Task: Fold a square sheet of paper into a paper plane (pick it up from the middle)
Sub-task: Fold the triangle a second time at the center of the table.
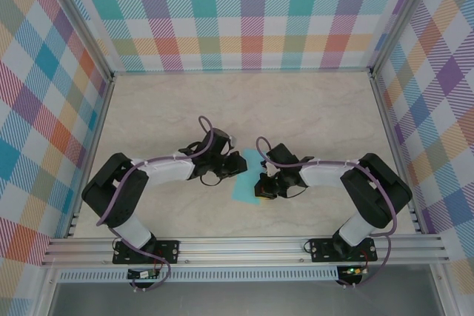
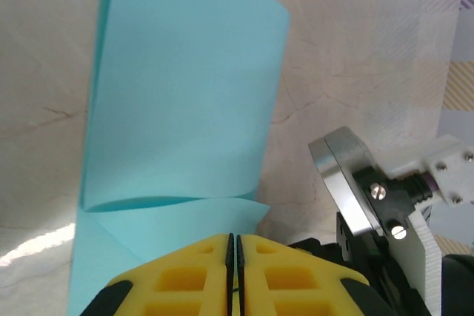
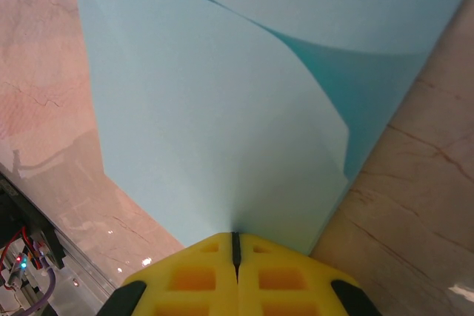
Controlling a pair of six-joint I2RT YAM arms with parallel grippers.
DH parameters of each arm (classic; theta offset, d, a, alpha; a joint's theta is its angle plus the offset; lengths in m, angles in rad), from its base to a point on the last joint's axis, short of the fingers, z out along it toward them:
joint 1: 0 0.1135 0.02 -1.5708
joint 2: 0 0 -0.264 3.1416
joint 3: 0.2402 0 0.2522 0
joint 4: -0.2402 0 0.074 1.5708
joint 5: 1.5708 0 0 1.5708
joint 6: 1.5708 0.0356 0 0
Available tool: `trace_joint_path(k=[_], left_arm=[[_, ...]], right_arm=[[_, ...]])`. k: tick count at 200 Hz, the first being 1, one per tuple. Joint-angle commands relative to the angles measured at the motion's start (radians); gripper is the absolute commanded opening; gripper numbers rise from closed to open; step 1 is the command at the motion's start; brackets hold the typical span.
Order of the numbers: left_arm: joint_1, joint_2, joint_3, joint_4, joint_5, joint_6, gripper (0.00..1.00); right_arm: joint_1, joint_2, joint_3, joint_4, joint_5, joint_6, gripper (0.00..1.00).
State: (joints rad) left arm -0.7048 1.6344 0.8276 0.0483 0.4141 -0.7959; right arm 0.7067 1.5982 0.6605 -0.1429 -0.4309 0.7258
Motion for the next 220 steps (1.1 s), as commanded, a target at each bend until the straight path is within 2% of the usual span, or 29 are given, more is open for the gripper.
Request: trace_joint_path(k=[1, 32, 97, 220], left_arm=[[-0.043, 0.039, -0.008, 0.047, 0.041, -0.014, 0.11], [-0.079, 0.11, 0.007, 0.061, 0.028, -0.024, 0.09], [-0.067, 0.185, -0.043, 0.093, -0.051, -0.023, 0.08], [0.124, 0.145, -0.023, 0.023, -0.008, 0.093, 0.13]], right_arm=[[0.007, 0.058, -0.027, -0.077, 0.085, 0.0, 0.05], [0.007, 0.063, -0.034, -0.075, 0.087, -0.002, 0.05], [0.007, 0.097, -0.032, -0.106, 0.108, -0.015, 0.03], [0.007, 0.1, -0.023, -0.153, 0.125, -0.075, 0.01]])
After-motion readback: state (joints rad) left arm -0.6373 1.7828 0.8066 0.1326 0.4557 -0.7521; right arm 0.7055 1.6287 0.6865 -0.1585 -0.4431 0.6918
